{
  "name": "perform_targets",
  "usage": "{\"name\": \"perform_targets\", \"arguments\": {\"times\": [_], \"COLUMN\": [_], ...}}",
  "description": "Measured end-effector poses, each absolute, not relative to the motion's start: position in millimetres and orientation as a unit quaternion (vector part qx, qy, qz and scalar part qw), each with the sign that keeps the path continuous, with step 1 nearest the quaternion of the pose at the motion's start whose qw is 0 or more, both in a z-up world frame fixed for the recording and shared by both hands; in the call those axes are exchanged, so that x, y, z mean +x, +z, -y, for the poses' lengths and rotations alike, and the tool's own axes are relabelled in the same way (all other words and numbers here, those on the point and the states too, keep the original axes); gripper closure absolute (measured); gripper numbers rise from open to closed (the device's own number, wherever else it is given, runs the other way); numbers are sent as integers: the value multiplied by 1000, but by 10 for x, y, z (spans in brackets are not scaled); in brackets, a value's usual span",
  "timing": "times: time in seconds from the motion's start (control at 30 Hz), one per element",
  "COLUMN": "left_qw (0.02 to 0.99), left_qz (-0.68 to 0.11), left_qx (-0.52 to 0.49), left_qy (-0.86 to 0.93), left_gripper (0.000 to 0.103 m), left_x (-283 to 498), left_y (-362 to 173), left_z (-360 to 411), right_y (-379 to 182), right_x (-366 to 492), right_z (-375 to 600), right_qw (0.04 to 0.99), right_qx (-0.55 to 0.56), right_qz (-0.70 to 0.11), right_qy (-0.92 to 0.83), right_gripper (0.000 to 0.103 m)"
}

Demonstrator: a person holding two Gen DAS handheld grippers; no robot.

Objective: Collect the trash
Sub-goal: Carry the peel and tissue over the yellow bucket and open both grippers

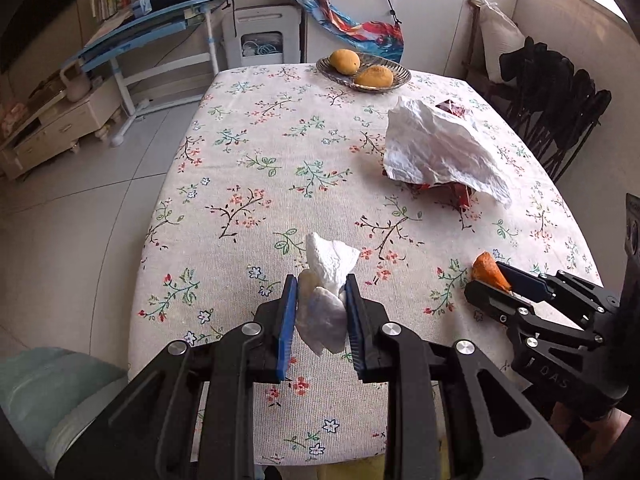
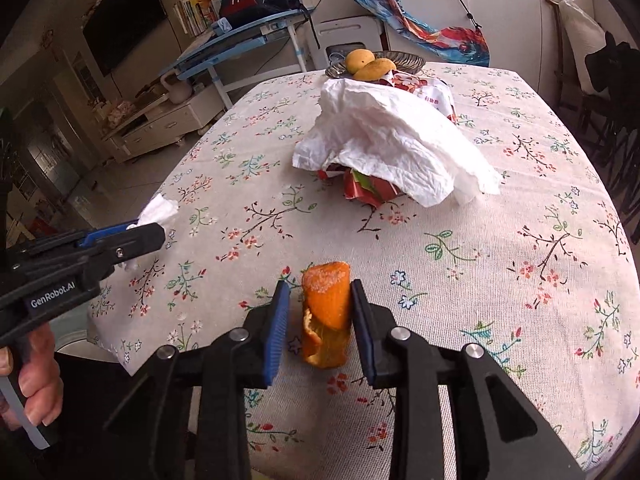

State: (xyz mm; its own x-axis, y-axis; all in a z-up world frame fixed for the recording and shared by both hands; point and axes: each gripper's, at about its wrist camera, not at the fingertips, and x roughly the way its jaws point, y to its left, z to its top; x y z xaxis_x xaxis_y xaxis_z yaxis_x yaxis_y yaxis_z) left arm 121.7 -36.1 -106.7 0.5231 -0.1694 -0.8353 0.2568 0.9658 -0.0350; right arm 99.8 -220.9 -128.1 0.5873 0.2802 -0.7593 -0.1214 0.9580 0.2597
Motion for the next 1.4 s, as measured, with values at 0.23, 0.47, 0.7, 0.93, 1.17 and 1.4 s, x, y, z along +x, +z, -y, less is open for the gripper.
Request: {"name": "perform_targets", "arguments": {"times": [0.23, 0.47, 0.7, 0.93, 1.17, 1.4], "left_qw": [863, 860, 860, 861, 866, 890], "left_qz": [-491, -494, -494, -492, -478, -434], "left_qx": [49, 69, 77, 82, 98, 73], "left_qy": [-107, -102, -102, -104, -112, -123], "left_gripper": [81, 78, 76, 76, 81, 81], "left_x": [1209, 1208, 1226, 1209, 1108, 854], "left_y": [-1218, -1261, -1269, -1272, -1233, -1006], "left_z": [317, 363, 392, 403, 471, 457], "right_y": [-1286, -1296, -1308, -1310, -1298, -1187], "right_x": [945, 912, 900, 900, 861, 688], "right_z": [2237, 2276, 2287, 2271, 2290, 2255], "right_qw": [890, 891, 893, 894, 895, 900], "right_qx": [84, 77, 72, 60, 72, 94], "right_qz": [-435, -436, -434, -433, -429, -408], "right_qy": [112, 101, 96, 92, 96, 121], "right_gripper": [53, 58, 64, 78, 82, 83]}}
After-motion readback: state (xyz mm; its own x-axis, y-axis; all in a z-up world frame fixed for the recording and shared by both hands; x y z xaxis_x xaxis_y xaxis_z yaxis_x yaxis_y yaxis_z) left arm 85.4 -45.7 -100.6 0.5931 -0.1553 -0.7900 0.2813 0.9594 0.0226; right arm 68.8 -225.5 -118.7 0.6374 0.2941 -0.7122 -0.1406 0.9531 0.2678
